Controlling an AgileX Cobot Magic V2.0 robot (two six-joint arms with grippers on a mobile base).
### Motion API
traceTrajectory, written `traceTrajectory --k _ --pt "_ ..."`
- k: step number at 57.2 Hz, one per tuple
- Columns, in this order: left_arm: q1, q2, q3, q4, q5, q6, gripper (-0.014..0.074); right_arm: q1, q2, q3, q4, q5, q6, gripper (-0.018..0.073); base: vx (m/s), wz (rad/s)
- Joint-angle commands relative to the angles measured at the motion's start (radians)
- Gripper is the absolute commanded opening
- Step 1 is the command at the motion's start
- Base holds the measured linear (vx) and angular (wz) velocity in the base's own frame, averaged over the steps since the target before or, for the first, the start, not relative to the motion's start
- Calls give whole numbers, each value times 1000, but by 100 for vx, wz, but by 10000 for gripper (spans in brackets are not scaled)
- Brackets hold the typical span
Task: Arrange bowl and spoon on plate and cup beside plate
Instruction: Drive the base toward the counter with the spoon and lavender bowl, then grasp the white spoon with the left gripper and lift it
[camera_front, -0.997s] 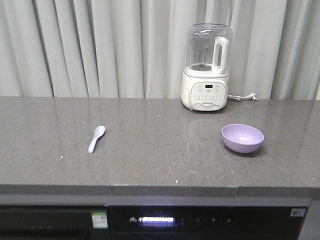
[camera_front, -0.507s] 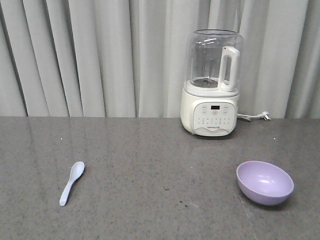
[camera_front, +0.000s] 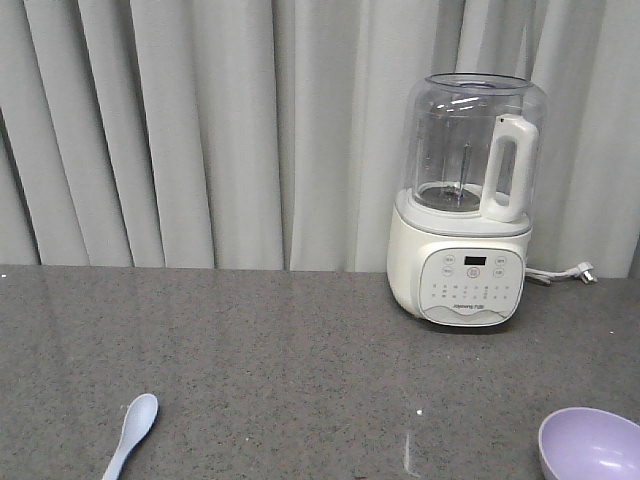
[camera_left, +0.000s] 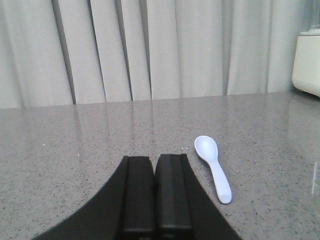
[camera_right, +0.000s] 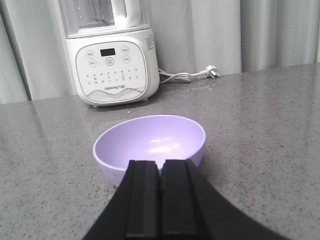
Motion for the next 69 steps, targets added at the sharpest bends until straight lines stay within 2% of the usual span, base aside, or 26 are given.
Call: traceTrajectory --k 1,35,40,46,50,54,56,62,69 --pt "2 -6 -26 -2 -82 0 -6 -5 -3 3 -11 -82 -1 -8 12 0" --pt "2 -6 -26 -2 -82 0 -6 -5 -3 3 -11 -88 -1 -8 4 -1" --pt "2 -6 -42 -1 -178 0 -6 -5 -3 -1 -11 -156 -1 -8 0 0" --pt "2 -6 -69 -34 -373 -34 -6 -5 -3 -34 -11 -323 -8 -8 0 0" --pt "2 -4 -150 -115 -407 -37 -6 -5 -3 -138 -47 -342 -57 -8 0 0" --pt "2 25 -276 -195 -343 -5 -6 -5 22 -288 -57 -279 -95 -8 0 0" --pt "2 60 -356 -223 -302 39 -6 -5 56 -366 -57 -242 -97 -8 0 0" --pt "2 231 -596 -226 -202 134 -6 -5 222 -637 -60 -123 -103 -8 0 0" --pt "2 531 -877 -226 -33 137 -6 -5 440 -836 -60 -53 -137 -8 0 0"
